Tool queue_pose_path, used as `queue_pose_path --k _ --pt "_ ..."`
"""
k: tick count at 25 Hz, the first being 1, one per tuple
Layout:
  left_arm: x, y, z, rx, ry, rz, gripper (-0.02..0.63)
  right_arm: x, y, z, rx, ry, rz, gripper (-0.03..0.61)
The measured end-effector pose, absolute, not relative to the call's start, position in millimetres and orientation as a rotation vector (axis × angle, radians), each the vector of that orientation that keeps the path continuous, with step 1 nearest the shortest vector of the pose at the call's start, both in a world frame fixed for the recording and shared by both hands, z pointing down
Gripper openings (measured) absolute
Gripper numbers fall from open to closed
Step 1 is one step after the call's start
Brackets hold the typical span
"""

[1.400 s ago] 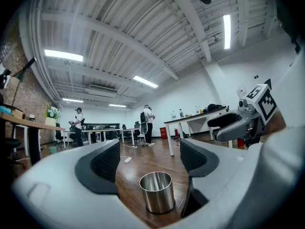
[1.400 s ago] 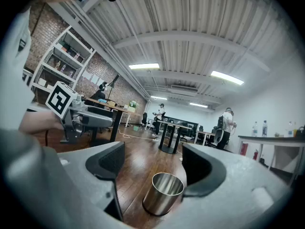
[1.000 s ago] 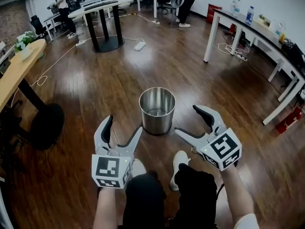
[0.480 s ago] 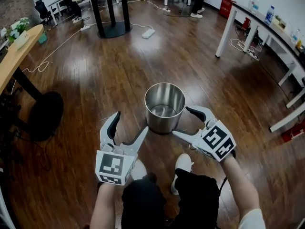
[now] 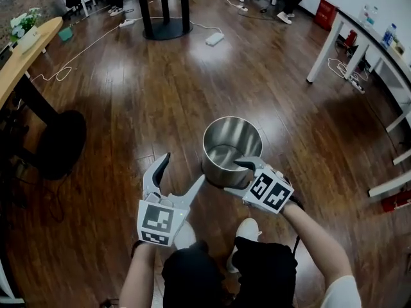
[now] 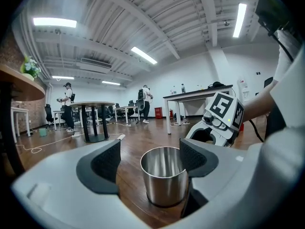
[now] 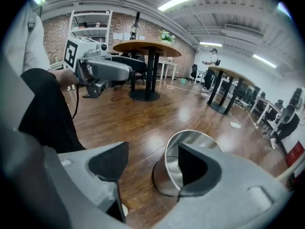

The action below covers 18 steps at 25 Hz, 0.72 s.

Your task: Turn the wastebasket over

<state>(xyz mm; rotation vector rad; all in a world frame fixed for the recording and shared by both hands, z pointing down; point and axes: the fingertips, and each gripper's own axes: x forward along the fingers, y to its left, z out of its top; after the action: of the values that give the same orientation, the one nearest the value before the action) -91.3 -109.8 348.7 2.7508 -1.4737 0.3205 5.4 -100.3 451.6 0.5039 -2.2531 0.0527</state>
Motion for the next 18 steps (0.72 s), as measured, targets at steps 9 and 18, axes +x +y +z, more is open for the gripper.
queue_pose_path --k 9,18 --pt "-102 -146 392 2.683 -1.493 0.347 0.396 -28 -150 529 0.354 -2.174 0.142 0.312" --pt "-122 -172 443 2.579 -1.482 0.379 0.396 -46 -174 584 0.273 -2.062 0.251 0.218"
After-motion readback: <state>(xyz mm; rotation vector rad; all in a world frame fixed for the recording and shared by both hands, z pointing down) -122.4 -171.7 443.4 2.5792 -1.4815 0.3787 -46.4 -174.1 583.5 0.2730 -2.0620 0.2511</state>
